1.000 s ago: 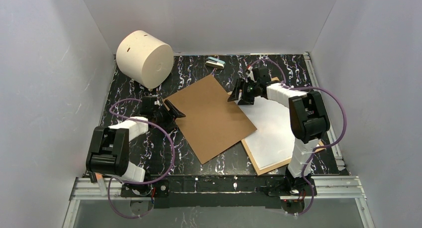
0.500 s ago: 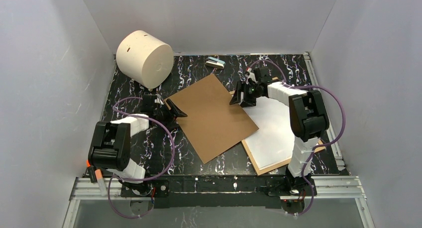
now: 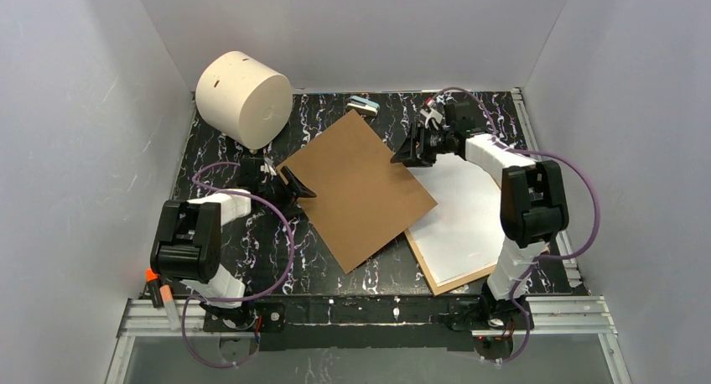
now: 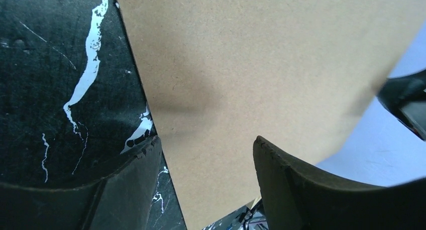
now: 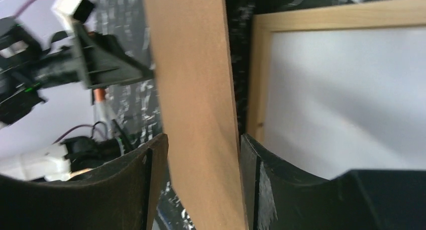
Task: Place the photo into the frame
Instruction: Pick up the photo frame item at the center of the board.
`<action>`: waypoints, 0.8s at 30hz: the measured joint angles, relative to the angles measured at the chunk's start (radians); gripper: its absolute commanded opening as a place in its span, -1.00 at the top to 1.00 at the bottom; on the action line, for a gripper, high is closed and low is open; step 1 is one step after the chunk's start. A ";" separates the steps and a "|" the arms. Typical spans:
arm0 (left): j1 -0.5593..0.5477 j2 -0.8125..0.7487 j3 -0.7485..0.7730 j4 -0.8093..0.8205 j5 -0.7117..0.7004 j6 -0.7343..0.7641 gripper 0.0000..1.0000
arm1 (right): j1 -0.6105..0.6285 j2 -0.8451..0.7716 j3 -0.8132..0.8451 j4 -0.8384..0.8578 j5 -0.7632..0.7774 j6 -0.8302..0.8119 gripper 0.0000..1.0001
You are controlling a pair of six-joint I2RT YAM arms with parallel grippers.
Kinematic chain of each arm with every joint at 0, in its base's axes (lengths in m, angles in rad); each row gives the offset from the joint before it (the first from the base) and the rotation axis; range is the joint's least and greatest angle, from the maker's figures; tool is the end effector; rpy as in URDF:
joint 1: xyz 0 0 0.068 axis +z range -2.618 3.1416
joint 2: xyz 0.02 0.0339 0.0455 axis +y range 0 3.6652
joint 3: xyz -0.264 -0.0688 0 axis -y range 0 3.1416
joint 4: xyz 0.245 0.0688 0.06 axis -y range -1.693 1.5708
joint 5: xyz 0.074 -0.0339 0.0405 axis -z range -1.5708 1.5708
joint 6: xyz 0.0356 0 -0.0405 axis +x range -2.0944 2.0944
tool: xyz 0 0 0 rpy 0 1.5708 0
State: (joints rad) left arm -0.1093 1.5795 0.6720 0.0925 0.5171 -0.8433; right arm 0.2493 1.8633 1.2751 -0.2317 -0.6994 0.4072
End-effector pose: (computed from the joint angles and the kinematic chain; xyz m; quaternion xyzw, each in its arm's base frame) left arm 0.2887 -0.0494 0.1450 -0.2344 0.8726 -0.3747 0.2080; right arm 0.3842 0.1215 0.2062 -0.0563 0.8812 0.4128 0.2233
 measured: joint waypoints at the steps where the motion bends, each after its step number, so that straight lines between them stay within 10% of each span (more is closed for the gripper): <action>1: 0.000 0.002 0.003 -0.004 0.000 0.003 -0.32 | -0.001 -0.021 0.000 0.004 -0.026 0.006 -0.27; 9: -0.007 0.023 0.023 -0.015 0.021 0.022 -0.32 | 0.060 -0.071 0.010 -0.109 -0.271 -0.001 -0.35; 20: -0.013 0.021 0.023 -0.015 0.022 0.034 -0.32 | 0.079 -0.057 0.029 -0.208 -0.210 0.012 0.94; 24: -0.018 0.010 0.021 -0.021 0.014 0.038 -0.46 | 0.079 -0.088 0.023 -0.185 -0.140 0.058 0.97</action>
State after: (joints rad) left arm -0.1268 1.5898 0.6933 0.0719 0.5316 -0.8051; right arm 0.3283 1.7752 1.2984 -0.4171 -0.8398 0.4656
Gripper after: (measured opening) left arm 0.668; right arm 0.047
